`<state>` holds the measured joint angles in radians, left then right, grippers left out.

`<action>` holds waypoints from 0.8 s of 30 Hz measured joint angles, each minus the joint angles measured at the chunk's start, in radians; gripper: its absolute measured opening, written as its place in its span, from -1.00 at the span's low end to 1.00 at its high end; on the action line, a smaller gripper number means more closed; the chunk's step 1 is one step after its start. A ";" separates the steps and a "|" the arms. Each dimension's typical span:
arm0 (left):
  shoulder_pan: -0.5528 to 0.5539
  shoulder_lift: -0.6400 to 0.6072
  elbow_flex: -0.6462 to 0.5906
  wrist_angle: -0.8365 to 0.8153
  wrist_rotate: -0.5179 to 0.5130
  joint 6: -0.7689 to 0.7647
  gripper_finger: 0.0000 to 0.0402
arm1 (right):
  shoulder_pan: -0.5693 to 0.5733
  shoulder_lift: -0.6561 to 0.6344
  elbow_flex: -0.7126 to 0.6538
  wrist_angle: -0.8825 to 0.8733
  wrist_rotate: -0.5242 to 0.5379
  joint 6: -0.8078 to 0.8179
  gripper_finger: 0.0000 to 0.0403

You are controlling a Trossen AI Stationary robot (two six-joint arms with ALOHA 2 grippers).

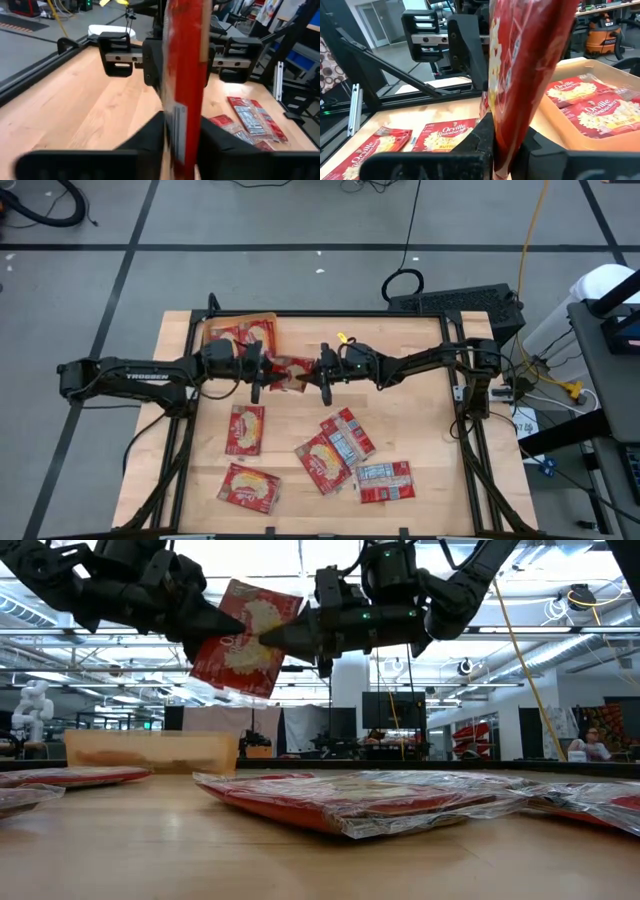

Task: Sort popcorn bags into baskets
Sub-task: Put the red popcorn bag into the orange bin

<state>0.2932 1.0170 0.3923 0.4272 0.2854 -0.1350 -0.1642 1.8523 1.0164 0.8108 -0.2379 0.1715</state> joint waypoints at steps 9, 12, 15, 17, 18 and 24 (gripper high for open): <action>0.029 -0.074 -0.001 -0.021 0.002 0.028 -0.84 | 0.001 -0.018 0.002 0.007 0.010 0.041 -0.72; 0.063 -0.136 -0.001 -0.064 0.004 0.042 -0.88 | 0.002 -0.028 0.002 -0.023 0.034 0.021 -0.58; 0.116 -0.208 -0.002 -0.129 -0.007 0.062 -0.93 | -0.003 -0.049 0.002 -0.096 0.091 -0.016 -0.45; 0.152 -0.252 -0.001 -0.162 -0.013 0.070 -0.93 | -0.003 -0.058 0.002 -0.142 0.119 -0.043 -0.38; 0.171 -0.274 -0.002 -0.184 -0.011 0.076 -0.92 | -0.004 -0.061 0.001 -0.166 0.131 -0.054 -0.35; 0.295 -0.364 -0.004 -0.200 0.012 0.103 -0.88 | -0.004 -0.062 0.001 -0.195 0.134 -0.071 -0.29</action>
<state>0.5878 0.6526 0.3879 0.2277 0.2974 -0.0317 -0.1679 1.7905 1.0172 0.6156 -0.1043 0.1001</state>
